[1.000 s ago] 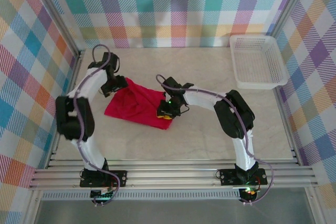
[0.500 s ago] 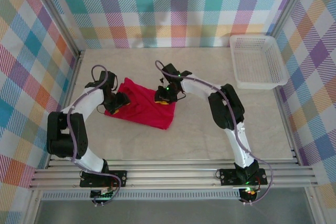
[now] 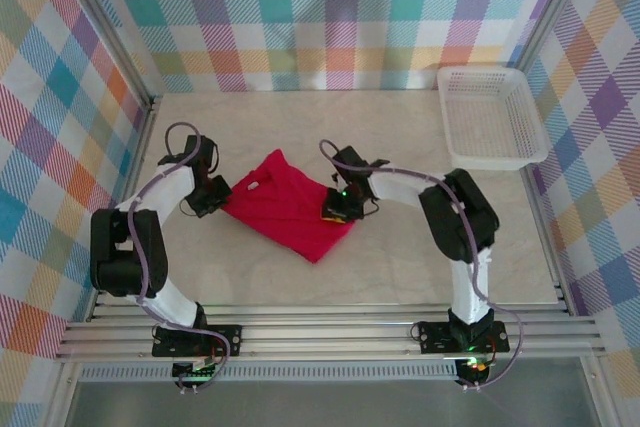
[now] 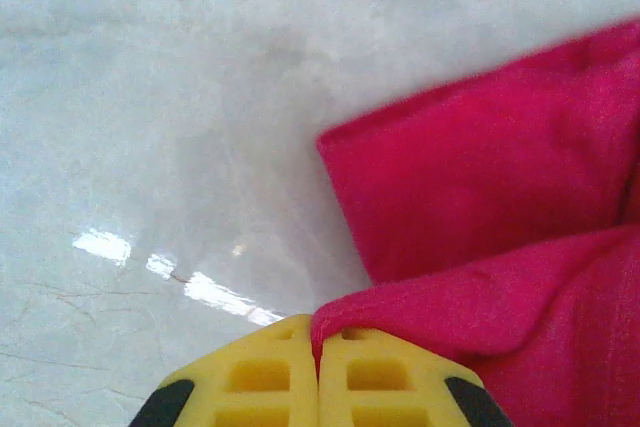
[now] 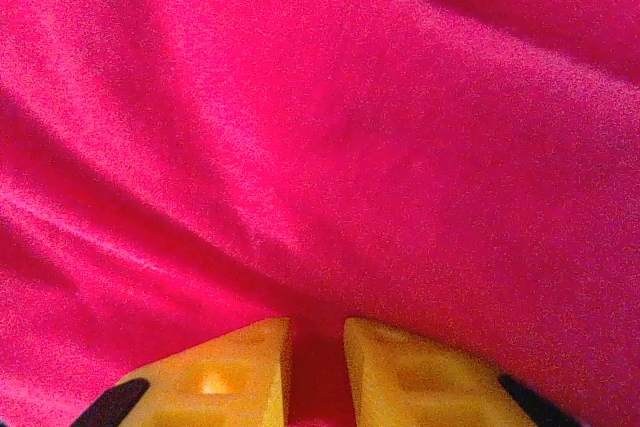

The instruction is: Fold the inside-out t-shirt

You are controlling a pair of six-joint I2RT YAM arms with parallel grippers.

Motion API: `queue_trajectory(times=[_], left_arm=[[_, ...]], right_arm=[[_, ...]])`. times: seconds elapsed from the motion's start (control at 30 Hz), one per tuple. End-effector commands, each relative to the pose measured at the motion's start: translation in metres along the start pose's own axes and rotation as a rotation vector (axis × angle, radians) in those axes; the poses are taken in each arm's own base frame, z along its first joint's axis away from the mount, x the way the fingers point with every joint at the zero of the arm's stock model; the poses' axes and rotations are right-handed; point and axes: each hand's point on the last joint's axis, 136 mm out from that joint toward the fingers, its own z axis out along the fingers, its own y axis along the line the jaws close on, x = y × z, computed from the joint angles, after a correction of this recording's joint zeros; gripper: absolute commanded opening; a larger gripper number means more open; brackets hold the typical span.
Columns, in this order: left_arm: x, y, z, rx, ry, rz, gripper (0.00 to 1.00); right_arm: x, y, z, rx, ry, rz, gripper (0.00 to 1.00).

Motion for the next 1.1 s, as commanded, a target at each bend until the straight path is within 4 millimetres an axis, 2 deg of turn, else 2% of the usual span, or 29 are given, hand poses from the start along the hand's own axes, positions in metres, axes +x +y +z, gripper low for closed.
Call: queue_trajectory(times=[0.0, 0.07, 0.13, 0.2, 0.23, 0.33, 0.37, 0.47, 0.6, 0.7, 0.8, 0.93, 1.0, 1.07], left_arm=[[-0.014, -0.003, -0.010, 0.009, -0.037, -0.031, 0.07], [-0.014, -0.020, -0.004, 0.068, -0.017, -0.010, 0.12], [-0.012, -0.038, 0.003, 0.122, 0.013, 0.024, 0.24], [-0.006, -0.056, 0.013, 0.164, 0.062, 0.064, 0.35], [-0.001, -0.062, 0.018, 0.174, 0.088, 0.078, 0.38], [0.009, -0.062, 0.031, 0.154, 0.138, 0.090, 0.42], [0.010, -0.059, 0.031, 0.143, 0.132, 0.089, 0.46], [0.008, -0.053, 0.025, 0.121, 0.114, 0.089, 0.54], [0.004, -0.041, 0.011, 0.082, 0.102, 0.101, 0.62], [0.006, -0.031, 0.001, 0.059, 0.094, 0.098, 0.64], [0.012, -0.028, -0.005, 0.068, 0.094, 0.096, 0.66], [0.023, -0.032, -0.005, 0.122, 0.119, 0.087, 0.67], [0.029, -0.035, 0.002, 0.151, 0.126, 0.077, 0.66], [0.033, -0.036, 0.011, 0.150, 0.139, 0.072, 0.63]], right_arm=[[0.050, -0.044, 0.002, 0.176, 0.054, 0.082, 0.23], [0.061, -0.031, -0.003, 0.136, 0.044, 0.073, 0.23], [0.064, -0.011, -0.010, 0.087, 0.028, 0.054, 0.25], [0.059, 0.011, -0.022, 0.043, 0.004, 0.019, 0.34], [0.056, 0.018, -0.029, 0.036, -0.009, 0.005, 0.39], [0.033, 0.041, -0.057, 0.016, -0.077, -0.077, 0.47], [0.022, 0.050, -0.064, -0.003, -0.096, -0.114, 0.49], [-0.014, 0.067, -0.070, -0.038, -0.141, -0.225, 0.54], [-0.062, 0.092, -0.054, -0.060, -0.178, -0.424, 0.56], [-0.090, 0.102, -0.035, -0.034, -0.181, -0.510, 0.58], [-0.110, 0.105, -0.018, -0.005, -0.172, -0.534, 0.59], [-0.122, 0.107, -0.005, 0.003, -0.180, -0.550, 0.58], [-0.126, 0.109, -0.002, 0.002, -0.184, -0.554, 0.49], [-0.128, 0.110, -0.004, 0.007, -0.196, -0.555, 0.31]])
